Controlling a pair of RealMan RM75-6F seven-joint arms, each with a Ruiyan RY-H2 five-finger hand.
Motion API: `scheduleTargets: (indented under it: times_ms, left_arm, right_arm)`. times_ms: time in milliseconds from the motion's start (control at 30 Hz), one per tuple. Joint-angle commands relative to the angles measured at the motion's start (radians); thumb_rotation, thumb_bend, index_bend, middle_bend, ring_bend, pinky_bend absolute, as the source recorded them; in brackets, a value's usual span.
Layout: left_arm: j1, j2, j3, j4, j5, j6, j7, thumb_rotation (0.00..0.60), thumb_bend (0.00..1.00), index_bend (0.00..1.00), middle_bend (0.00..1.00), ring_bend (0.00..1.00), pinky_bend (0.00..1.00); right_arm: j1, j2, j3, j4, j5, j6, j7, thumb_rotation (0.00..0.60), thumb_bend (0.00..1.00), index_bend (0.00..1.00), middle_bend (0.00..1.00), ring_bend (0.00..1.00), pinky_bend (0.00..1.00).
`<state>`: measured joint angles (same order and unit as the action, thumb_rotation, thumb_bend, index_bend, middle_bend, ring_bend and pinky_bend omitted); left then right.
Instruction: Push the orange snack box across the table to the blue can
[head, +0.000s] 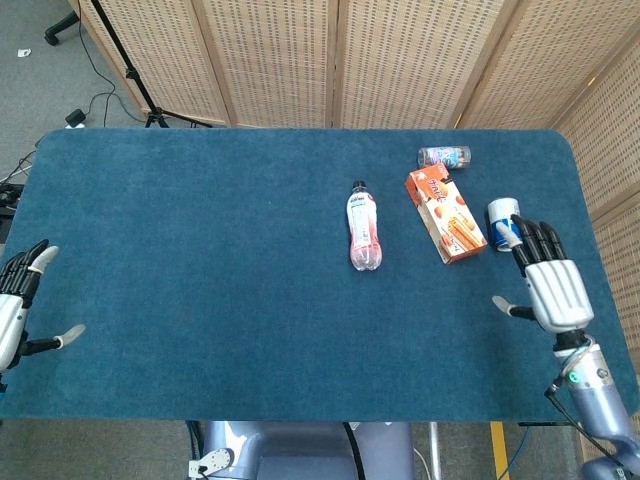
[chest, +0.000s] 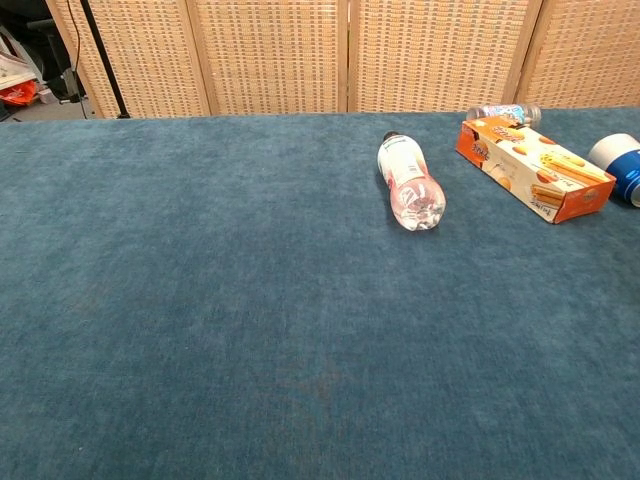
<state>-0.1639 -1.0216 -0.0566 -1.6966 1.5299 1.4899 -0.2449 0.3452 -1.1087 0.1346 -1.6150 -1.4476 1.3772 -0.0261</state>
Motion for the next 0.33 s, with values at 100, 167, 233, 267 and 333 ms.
scheduleTargets:
  times_ms: [100, 167, 233, 267, 333]
  left_arm:
    - [0.042, -0.025, 0.014, -0.019, -0.023, 0.038, 0.117, 0.6, 0.0, 0.0, 0.0, 0.0, 0.0]
    - [0.049, -0.031, 0.018, -0.021, -0.024, 0.042, 0.135, 0.6, 0.0, 0.0, 0.0, 0.0, 0.0]
    - [0.055, -0.035, 0.021, -0.02, -0.021, 0.047, 0.144, 0.6, 0.0, 0.0, 0.0, 0.0, 0.0]
    - [0.058, -0.036, 0.022, -0.019, -0.019, 0.049, 0.145, 0.6, 0.0, 0.0, 0.0, 0.0, 0.0]
    - [0.06, -0.035, 0.023, -0.018, -0.019, 0.048, 0.139, 0.6, 0.0, 0.0, 0.0, 0.0, 0.0]
  right_arm:
    - [-0.101, 0.001, -0.063, -0.055, -0.057, 0.112, 0.017, 0.6, 0.0, 0.0, 0.0, 0.0, 0.0]
    - [-0.122, -0.01, -0.072, -0.052, -0.065, 0.133, 0.023, 0.6, 0.0, 0.0, 0.0, 0.0, 0.0]
    - [-0.137, -0.018, -0.075, -0.047, -0.065, 0.148, 0.02, 0.6, 0.0, 0.0, 0.0, 0.0, 0.0]
    - [-0.147, -0.023, -0.076, -0.044, -0.064, 0.159, 0.017, 0.6, 0.0, 0.0, 0.0, 0.0, 0.0]
    - [-0.16, -0.028, -0.076, -0.042, -0.062, 0.173, 0.007, 0.6, 0.0, 0.0, 0.0, 0.0, 0.0]
